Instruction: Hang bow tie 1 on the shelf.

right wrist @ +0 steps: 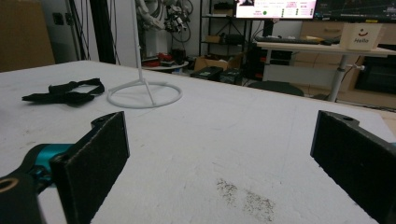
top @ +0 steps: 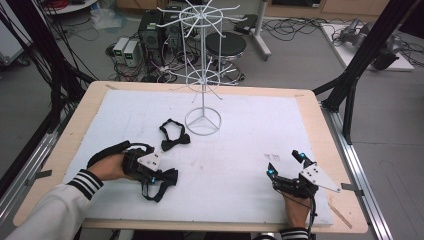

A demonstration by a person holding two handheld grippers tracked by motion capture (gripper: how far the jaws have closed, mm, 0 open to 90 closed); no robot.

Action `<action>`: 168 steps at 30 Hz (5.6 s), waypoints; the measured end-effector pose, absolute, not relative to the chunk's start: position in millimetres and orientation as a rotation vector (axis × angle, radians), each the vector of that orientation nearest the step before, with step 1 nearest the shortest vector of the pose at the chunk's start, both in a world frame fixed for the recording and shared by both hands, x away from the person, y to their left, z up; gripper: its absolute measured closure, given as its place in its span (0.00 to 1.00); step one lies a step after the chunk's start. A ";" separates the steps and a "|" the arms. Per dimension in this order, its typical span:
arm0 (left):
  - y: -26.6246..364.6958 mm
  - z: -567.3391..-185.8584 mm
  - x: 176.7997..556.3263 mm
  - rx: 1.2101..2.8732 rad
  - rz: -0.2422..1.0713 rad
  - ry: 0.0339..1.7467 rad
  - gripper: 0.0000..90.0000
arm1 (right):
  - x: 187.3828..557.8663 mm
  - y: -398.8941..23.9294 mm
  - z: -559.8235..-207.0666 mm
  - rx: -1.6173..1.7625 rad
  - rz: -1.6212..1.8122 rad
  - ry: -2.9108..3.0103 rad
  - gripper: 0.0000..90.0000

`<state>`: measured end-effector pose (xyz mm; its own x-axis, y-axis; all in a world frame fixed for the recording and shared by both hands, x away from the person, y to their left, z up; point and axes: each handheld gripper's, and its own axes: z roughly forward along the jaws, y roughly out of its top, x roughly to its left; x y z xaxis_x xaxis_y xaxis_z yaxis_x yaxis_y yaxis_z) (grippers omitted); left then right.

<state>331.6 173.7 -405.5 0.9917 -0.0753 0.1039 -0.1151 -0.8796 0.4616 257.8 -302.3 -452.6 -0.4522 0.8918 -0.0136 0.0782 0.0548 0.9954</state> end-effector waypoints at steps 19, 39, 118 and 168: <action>183.8 -388.1 332.8 2.413 0.169 0.031 0.82 | 258.1 -301.8 -452.5 0.983 1.467 1.633 0.04; 180.9 -363.9 334.4 2.116 0.236 0.203 0.82 | 258.1 -301.7 -452.5 0.984 1.466 1.635 0.04; 195.0 -264.9 378.6 1.848 0.570 0.408 0.82 | 258.2 -301.8 -452.5 0.982 1.470 1.637 0.04; 182.7 -258.3 446.9 1.862 0.607 0.519 0.82 | 258.2 -303.3 -452.7 0.994 1.491 1.635 0.04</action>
<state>446.9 182.7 -258.3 0.7763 0.6081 0.1662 0.0702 -0.3454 0.9358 258.2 -303.3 -452.7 -0.4598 0.8880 -0.0006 0.0812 0.0427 0.9958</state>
